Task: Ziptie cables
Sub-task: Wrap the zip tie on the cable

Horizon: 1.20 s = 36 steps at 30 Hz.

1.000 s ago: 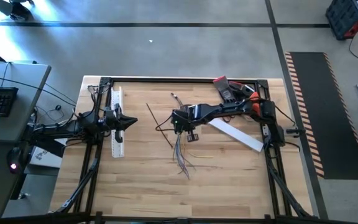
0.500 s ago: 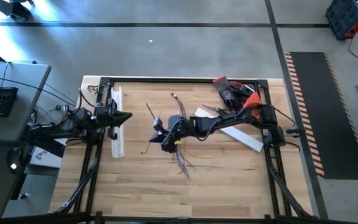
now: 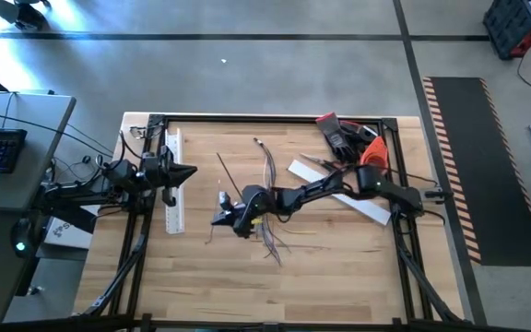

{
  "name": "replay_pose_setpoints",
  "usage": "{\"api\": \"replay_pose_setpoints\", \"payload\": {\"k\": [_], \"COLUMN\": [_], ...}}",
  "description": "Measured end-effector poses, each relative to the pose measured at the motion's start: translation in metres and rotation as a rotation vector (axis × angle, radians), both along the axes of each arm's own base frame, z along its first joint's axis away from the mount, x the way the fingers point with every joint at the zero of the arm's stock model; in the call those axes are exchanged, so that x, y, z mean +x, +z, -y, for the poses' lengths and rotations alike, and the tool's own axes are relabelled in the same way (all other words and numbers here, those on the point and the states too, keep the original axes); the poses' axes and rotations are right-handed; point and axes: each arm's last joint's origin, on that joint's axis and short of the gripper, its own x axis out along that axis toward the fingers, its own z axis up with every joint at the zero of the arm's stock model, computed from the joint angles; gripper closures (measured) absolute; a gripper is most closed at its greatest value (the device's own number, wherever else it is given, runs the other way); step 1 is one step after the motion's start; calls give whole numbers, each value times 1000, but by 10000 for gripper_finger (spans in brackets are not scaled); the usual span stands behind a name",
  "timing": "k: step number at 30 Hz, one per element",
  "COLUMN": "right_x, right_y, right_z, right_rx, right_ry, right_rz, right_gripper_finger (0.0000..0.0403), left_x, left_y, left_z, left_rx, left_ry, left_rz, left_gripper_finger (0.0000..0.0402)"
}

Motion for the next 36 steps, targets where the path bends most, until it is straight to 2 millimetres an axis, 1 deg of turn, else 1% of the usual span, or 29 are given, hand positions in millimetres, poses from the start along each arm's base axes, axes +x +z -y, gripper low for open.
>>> {"api": "replay_pose_setpoints", "payload": {"k": [3,7,9,11,15,18,20,22,24,28,30,32,34,36], "right_x": [7,13,14,14,17,18,18,15,12,0,-8,-18,-29,-39], "right_y": [-16,-22,-23,-23,-20,-18,-14,-5,8,46,64,83,105,120], "right_z": [2,6,10,14,21,25,26,24,23,24,28,41,60,82], "right_rx": [0,-1,13,34,60,31,-6,-35,-35,52,116,166,227,330], "right_ry": [-11,-32,-44,-51,-75,-120,-184,-244,-280,-354,-405,-479,-571,-671], "right_rz": [-19,-16,-41,-61,-68,-64,-71,-100,-143,-231,-282,-329,-346,-358], "right_gripper_finger": [403,401,389,366,298,252,228,210,198,191,191,195,202,209], "left_x": [0,0,0,1,1,1,1,1,1,1,1,1,1,1], "left_y": [0,0,0,-1,-2,-2,-3,-4,-5,-6,-7,-7,-8,-8], "left_z": [0,0,0,0,0,0,0,0,0,-1,-1,-1,-1,-1], "left_rx": [0,-1,-1,-1,-2,-3,-3,-4,-6,-8,-9,-10,-10,-10], "left_ry": [2,3,3,3,5,7,7,7,8,26,35,37,39,39], "left_rz": [-3,-5,-6,-13,-20,-22,-29,-39,-55,-63,-72,-77,-79,-81], "left_gripper_finger": [401,401,401,401,401,401,401,401,401,401,401,401,401,401]}}
